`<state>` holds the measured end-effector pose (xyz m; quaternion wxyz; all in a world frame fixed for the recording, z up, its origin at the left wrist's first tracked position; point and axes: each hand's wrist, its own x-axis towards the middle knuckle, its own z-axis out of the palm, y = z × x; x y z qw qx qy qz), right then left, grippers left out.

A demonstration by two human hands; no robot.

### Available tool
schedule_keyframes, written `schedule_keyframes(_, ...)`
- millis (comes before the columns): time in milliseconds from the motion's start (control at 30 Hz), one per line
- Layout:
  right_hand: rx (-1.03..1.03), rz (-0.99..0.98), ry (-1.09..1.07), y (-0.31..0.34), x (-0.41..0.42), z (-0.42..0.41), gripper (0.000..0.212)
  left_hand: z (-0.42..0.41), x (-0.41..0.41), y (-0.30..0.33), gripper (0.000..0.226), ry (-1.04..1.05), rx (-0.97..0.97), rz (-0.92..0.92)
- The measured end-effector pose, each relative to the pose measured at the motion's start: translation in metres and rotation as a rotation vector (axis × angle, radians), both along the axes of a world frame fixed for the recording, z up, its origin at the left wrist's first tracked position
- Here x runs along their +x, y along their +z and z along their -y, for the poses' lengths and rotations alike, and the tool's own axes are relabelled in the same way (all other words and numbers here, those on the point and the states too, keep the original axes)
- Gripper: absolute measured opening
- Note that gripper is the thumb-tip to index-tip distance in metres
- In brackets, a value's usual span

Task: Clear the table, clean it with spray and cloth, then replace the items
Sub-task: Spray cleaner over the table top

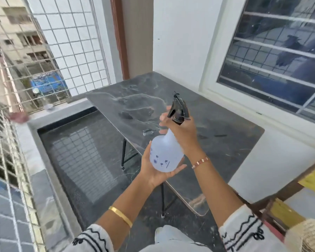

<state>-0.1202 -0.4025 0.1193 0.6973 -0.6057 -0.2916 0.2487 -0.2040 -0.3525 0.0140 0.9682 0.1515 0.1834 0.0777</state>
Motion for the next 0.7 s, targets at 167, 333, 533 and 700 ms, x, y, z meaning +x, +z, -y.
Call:
schedule_keyframes(167,-0.012,-0.013,-0.094,-0.005,0.022,-0.043,0.019,-0.039,0.021,-0.006,0.068,-0.067,-0.001,0.004)
schedule_keyframes(333,-0.033,-0.098,-0.246,-0.024,0.062,-0.097,0.021,-0.097,0.059,-0.015,0.063,-0.093,0.093,-0.126)
schedule_keyframes(533,-0.106,-0.195,-0.344,-0.035,0.112,-0.156,0.017,-0.17,0.108,-0.008,0.046,-0.163,0.314,-0.279)
schedule_keyframes(700,-0.206,-0.237,-0.423,-0.046,0.138,-0.184,0.014,-0.22,0.138,-0.01,0.036,-0.131,0.45,-0.493)
